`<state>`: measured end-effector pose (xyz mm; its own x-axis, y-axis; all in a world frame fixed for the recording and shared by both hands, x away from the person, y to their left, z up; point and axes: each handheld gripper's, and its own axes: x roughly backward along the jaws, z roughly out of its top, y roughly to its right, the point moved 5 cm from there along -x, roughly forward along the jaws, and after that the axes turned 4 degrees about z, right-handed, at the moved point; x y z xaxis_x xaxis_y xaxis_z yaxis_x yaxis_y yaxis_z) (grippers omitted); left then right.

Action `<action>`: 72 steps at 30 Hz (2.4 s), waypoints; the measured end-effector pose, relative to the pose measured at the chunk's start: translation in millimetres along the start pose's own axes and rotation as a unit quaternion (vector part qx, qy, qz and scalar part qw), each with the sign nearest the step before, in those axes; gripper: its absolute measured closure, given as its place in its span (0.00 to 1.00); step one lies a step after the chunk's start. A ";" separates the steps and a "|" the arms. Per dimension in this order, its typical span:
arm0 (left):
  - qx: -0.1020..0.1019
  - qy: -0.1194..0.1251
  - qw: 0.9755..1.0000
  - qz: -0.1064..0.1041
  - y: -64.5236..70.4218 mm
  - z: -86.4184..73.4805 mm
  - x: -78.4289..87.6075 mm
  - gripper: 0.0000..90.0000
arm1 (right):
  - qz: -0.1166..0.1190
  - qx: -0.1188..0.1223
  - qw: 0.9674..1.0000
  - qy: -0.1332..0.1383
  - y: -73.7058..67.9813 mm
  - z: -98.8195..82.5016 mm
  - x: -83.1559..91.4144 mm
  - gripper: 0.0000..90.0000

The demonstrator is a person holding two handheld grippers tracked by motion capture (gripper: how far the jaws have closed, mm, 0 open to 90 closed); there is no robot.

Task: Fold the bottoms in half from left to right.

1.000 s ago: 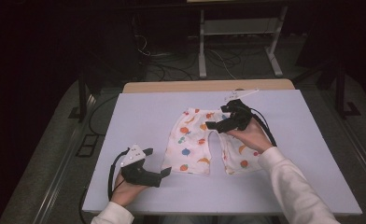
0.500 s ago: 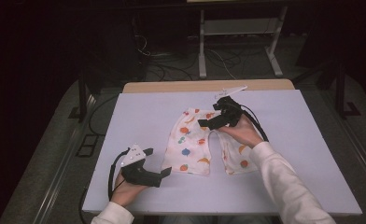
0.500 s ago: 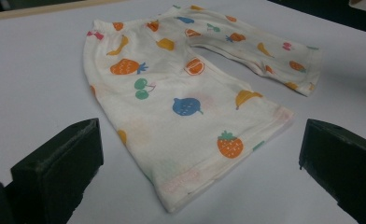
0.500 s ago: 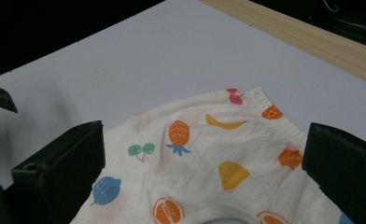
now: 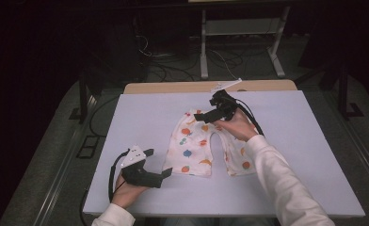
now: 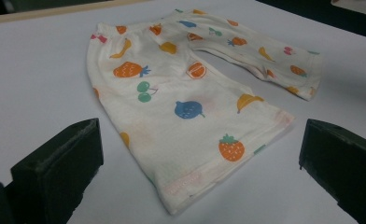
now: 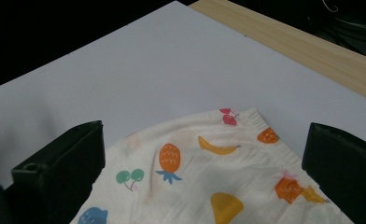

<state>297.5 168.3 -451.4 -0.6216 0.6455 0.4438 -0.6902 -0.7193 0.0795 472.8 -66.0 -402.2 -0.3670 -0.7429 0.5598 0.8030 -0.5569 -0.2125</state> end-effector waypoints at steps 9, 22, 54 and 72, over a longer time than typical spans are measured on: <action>0.000 -0.001 1.000 -0.005 0.3 0.2 -1.0 0.00 | 0.001 -0.002 1.000 -0.003 2.0 6.7 -14.1 0.00; 0.001 0.001 1.000 -0.008 1.5 0.7 -1.3 0.00 | -0.008 -0.015 1.000 0.003 14.1 10.2 -37.4 0.00; 0.000 -0.001 1.000 -0.013 1.6 0.4 -2.5 0.00 | -0.046 -0.062 0.996 -0.039 57.8 4.0 -94.2 0.20; 0.001 -0.001 1.000 -0.013 0.8 0.2 -2.9 0.00 | -0.046 -0.076 0.995 -0.050 57.9 -4.0 -106.7 0.68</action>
<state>298.8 165.8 -452.4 -0.6028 0.6630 0.4438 -0.7049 -0.7032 0.0930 556.6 -20.5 -477.4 -0.3813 -0.6504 0.6570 0.6855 -0.6757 -0.2712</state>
